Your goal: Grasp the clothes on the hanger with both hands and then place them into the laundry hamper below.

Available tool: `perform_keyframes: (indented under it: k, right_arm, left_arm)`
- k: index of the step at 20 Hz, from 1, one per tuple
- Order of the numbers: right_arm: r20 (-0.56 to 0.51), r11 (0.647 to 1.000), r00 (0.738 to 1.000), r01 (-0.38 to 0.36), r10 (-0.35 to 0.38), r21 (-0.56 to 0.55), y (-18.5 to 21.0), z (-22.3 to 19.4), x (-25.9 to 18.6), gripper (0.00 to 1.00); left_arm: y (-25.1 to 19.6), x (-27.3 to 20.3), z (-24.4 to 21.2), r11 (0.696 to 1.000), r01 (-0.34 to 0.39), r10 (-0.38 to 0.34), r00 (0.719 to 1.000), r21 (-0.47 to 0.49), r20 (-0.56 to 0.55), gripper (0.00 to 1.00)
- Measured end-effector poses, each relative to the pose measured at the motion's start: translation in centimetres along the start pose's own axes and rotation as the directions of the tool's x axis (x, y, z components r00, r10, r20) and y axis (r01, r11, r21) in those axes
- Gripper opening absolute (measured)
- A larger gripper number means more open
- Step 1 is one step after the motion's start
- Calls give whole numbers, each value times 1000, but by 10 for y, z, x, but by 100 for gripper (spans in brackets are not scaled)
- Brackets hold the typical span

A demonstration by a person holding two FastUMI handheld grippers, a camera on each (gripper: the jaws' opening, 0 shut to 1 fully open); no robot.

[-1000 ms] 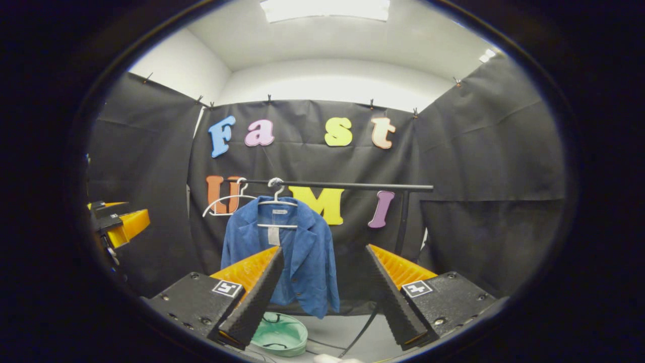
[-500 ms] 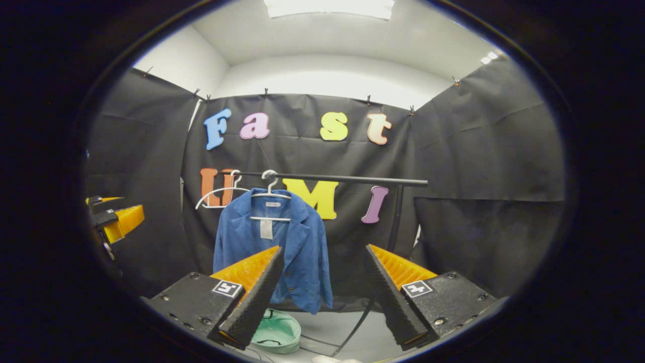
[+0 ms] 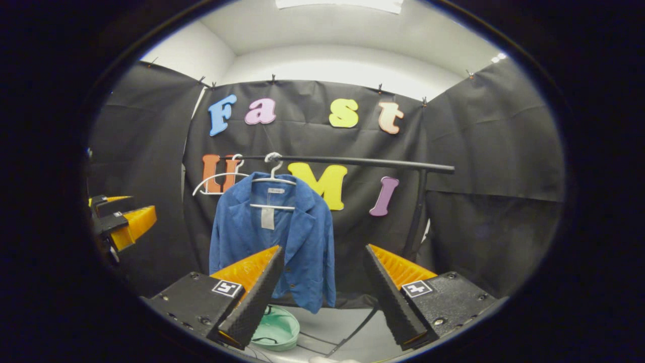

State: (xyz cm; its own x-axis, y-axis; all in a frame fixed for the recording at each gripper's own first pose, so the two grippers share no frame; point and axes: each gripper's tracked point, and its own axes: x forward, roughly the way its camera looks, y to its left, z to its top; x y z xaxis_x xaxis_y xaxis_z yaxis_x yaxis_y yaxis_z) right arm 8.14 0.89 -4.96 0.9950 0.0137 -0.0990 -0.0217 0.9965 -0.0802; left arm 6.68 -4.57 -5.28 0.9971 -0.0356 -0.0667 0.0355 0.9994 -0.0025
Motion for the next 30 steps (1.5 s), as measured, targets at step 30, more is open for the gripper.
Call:
perform_keyframes:
  k: [30]
  right_arm:
    - [-86,982,978,-187,188,19,70,-57,374,95]
  left_arm:
    - [-53,303,-93,983,-175,179,980,61,-81,99]
